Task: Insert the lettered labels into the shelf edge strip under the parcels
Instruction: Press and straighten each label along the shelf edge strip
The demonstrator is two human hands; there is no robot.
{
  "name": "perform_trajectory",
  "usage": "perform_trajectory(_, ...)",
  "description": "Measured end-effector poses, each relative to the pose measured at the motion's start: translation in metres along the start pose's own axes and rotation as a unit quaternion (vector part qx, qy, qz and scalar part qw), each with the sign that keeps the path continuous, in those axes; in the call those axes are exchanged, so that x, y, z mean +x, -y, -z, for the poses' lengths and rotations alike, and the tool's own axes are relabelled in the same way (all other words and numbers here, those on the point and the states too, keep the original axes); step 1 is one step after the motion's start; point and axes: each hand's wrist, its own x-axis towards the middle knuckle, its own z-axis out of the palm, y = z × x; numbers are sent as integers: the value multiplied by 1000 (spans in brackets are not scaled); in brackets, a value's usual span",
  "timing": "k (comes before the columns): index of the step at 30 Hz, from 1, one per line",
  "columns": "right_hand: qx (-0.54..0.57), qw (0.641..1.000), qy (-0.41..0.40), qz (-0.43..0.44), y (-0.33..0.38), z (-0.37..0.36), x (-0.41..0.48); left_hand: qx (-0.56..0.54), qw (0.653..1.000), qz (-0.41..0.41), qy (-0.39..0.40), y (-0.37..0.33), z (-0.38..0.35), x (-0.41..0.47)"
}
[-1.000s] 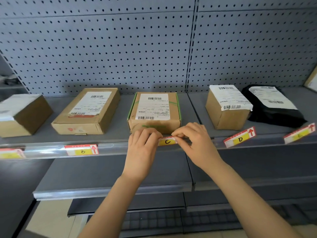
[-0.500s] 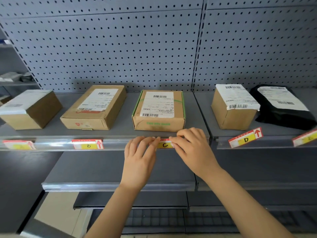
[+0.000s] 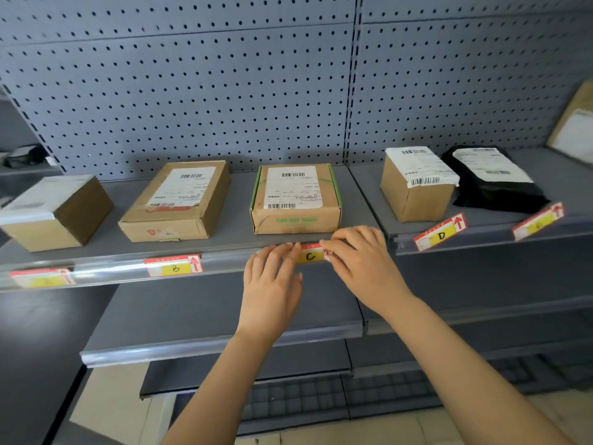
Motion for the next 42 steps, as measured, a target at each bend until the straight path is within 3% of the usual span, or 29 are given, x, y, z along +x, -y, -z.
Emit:
perform_trajectory(15,-12,993,27,-117,31,68,-77,-153,987,-30,27,-58,36,-18)
perform_trajectory(26,-20,989,-9,-148,-31,104,-103,-179,981,-69,16,-121,17,11)
perform_trajectory(42,27,1000,16,-4,-181,90,-57,-72,997,-13,-2,-185,-52,86)
